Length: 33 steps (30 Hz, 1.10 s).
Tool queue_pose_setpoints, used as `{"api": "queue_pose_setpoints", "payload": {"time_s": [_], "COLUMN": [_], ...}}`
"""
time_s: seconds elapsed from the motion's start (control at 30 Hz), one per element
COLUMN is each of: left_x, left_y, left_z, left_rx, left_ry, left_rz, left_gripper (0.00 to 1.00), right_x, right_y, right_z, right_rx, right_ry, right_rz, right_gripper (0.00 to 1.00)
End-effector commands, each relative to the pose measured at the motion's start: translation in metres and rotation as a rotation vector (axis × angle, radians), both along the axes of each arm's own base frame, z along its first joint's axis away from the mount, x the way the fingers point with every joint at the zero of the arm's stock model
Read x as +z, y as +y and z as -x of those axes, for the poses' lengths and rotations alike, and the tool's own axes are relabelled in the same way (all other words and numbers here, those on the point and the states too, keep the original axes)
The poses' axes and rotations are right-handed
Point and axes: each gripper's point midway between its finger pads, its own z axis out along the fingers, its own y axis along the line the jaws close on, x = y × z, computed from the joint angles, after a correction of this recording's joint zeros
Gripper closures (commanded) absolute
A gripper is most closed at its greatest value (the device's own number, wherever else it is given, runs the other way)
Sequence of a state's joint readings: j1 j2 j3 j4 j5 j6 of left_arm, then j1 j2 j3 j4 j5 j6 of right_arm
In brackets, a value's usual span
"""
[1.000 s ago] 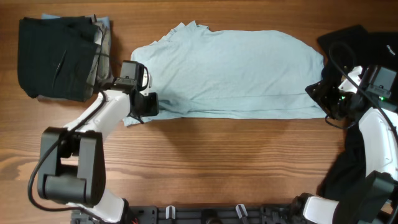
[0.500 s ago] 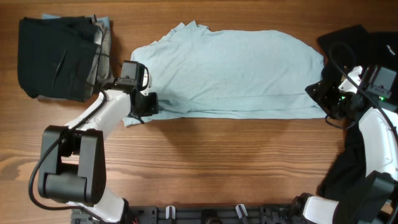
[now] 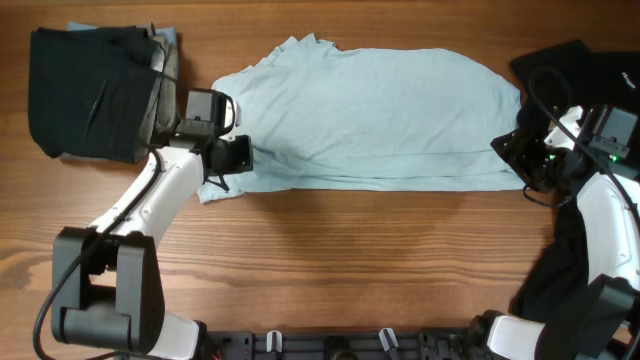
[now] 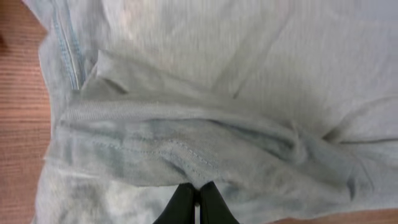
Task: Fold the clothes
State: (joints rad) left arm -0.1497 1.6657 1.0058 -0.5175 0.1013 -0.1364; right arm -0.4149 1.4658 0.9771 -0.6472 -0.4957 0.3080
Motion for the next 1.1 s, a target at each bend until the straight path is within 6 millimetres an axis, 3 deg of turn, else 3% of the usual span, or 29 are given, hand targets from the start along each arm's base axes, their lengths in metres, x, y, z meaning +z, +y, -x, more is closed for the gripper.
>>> {"api": "queue_pose_setpoints", "payload": {"time_s": [0.0, 0.3, 0.6, 0.83, 1.07], "left_x": [0.014, 0.009, 0.022, 0.006, 0.002], "left_y": [-0.003, -0.009, -0.019, -0.030, -0.048], "left_z": [-0.014, -0.032, -0.062, -0.060, -0.077], "left_rx": [0.003, -0.004, 0.027, 0.004, 0.010], "left_ry": [-0.068, -0.118, -0.238, -0.207, -0.265], "left_rz": [0.012, 0.033, 0.106, 0.108, 0.147], "left_gripper": [0.96, 0.96, 0.96, 0.94, 0.96], "right_x": [0.008, 0.008, 0.008, 0.008, 0.008], "right_y": [-0.002, -0.002, -0.002, -0.002, -0.002], "right_z": [-0.004, -0.004, -0.004, -0.004, -0.004], "right_rx": [0.014, 0.013, 0.013, 0.013, 0.014], "right_ry": [-0.027, -0.027, -0.028, -0.028, -0.028], "right_rz": [0.029, 0.028, 0.029, 0.029, 0.029], "right_gripper": [0.42, 0.42, 0.42, 0.41, 0.42]}}
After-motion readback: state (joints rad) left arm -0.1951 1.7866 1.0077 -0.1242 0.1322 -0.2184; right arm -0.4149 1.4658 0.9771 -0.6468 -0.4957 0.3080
